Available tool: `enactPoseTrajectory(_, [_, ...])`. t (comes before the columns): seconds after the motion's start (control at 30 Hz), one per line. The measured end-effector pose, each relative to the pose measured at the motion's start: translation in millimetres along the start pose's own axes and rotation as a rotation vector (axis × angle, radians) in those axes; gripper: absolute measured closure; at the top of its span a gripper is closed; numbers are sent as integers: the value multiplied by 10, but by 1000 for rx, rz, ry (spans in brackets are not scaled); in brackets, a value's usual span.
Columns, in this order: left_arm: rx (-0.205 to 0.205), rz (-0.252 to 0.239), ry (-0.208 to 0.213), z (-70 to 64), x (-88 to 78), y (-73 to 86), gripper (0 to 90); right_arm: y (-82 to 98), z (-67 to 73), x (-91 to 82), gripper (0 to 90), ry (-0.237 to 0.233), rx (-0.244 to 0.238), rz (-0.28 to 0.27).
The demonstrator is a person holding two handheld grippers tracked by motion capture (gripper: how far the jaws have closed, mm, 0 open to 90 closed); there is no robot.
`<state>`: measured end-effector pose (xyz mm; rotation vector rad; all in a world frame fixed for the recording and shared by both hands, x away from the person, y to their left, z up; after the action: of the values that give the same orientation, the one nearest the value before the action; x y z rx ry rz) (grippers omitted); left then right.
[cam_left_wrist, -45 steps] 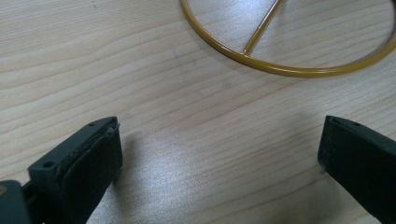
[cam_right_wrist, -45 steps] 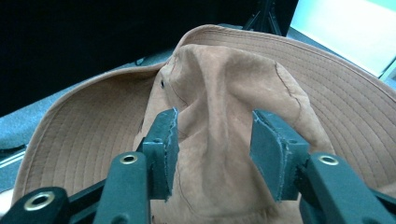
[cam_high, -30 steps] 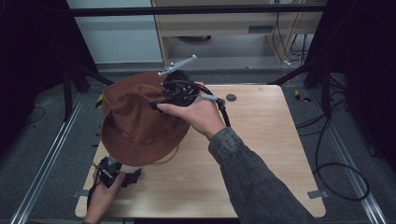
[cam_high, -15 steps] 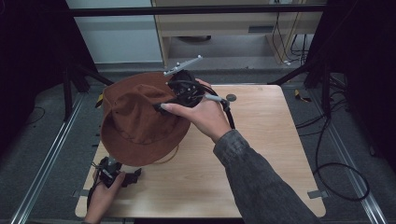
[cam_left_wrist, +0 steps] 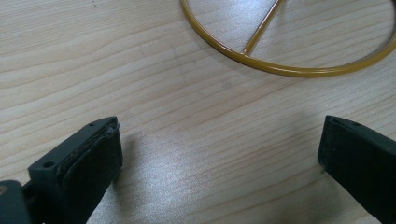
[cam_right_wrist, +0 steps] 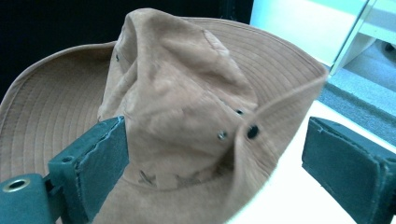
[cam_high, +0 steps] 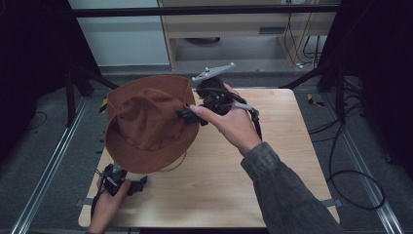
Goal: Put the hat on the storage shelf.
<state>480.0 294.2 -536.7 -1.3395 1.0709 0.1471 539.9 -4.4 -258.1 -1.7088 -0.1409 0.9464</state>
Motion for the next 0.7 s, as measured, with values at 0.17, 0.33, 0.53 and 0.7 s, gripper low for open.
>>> enactPoseTrajectory(0.17, [-1,-5,-2,0,3,0,0,134,-189,-139,72,22,34,-30])
enactPoseTrajectory(0.33, [0,-4,-2,1,3,0,0,276,-384,-235,71,59,72,-27])
enactPoseTrajectory(0.53, [-4,-6,-2,-3,5,1,0,470,-540,-353,99,89,92,-23])
enactPoseTrajectory(0.7, [-4,-2,2,-3,2,2,0,659,-599,-425,118,120,65,0])
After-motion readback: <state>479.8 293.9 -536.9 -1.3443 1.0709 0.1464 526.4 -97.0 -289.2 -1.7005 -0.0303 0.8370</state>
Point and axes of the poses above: each handheld gripper's, and its own axes: x roughly forward along the jaws, y roughly out of its underside, z roughly to its left, the point moved 4 cm from there along x, roughly forward along the jaws, and after that the axes turned 13 degrees about y, right-handed, at the moved point
